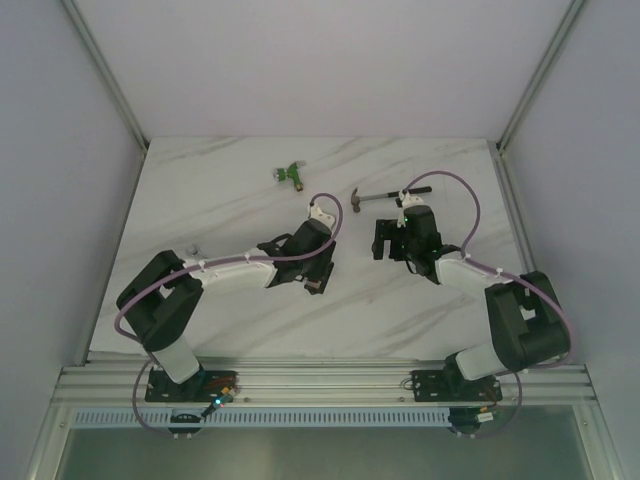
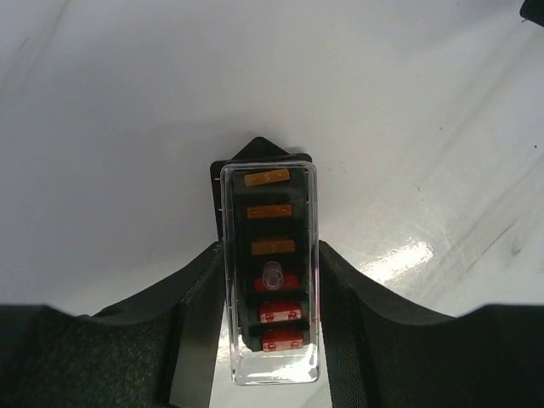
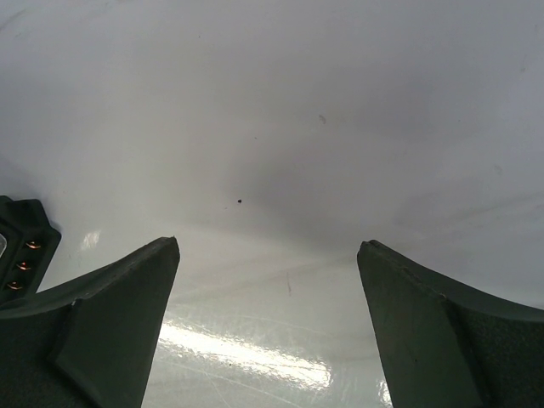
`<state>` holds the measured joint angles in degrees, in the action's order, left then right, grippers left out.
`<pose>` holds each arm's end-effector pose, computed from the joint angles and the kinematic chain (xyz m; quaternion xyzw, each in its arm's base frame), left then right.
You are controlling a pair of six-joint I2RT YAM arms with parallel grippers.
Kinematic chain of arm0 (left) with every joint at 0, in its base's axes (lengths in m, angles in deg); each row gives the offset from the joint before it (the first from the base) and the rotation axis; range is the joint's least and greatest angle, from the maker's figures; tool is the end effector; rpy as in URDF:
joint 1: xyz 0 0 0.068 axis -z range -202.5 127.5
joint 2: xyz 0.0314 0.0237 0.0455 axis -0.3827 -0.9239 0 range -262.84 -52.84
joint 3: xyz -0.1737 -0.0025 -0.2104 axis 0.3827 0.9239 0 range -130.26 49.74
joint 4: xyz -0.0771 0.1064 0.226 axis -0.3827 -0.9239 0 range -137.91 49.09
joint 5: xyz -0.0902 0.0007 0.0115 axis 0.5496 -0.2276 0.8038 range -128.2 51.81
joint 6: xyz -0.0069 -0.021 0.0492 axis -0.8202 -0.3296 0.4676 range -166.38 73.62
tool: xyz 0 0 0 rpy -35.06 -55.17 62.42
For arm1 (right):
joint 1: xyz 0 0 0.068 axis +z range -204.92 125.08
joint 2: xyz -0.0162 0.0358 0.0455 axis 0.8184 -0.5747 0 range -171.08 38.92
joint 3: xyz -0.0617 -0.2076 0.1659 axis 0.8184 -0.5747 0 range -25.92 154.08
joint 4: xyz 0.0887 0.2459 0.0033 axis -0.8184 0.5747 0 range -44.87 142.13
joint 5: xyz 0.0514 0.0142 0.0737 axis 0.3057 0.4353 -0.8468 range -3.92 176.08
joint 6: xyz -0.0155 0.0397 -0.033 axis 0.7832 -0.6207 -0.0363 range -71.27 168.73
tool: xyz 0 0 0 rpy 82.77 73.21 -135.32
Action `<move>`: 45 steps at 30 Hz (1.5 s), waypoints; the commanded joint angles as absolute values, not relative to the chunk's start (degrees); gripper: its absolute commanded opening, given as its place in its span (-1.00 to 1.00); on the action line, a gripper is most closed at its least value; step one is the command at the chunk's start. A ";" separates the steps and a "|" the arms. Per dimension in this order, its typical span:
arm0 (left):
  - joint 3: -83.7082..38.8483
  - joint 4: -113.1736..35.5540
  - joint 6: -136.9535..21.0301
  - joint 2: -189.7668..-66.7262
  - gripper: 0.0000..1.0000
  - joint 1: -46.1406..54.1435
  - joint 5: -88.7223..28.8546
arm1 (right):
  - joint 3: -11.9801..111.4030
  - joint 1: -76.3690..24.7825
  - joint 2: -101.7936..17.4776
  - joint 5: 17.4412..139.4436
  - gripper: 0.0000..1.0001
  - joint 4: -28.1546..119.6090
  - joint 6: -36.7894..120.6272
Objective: Snap on the fuse box
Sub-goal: Close the fuse box cover on the fuse box base.
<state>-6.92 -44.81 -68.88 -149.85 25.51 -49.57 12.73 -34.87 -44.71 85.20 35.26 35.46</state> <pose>0.2432 -0.2597 0.1867 0.1648 0.9027 -0.1487 0.3686 0.2781 0.1019 0.1821 -0.0560 0.8856 0.1388 0.4396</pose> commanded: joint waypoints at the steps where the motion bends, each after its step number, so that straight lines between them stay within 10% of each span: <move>1: -7.64 -44.57 -70.43 -151.61 0.07 25.94 -50.35 | 13.09 -35.14 -45.55 84.95 0.88 34.08 35.22; 18: -7.03 -43.91 -72.21 -149.34 0.40 26.76 -52.51 | 13.72 -35.14 -46.50 82.56 0.91 34.46 35.44; 45: -10.32 -48.09 -72.29 -155.84 -0.09 23.12 -47.97 | 15.16 -35.11 -48.15 76.41 0.83 34.85 36.12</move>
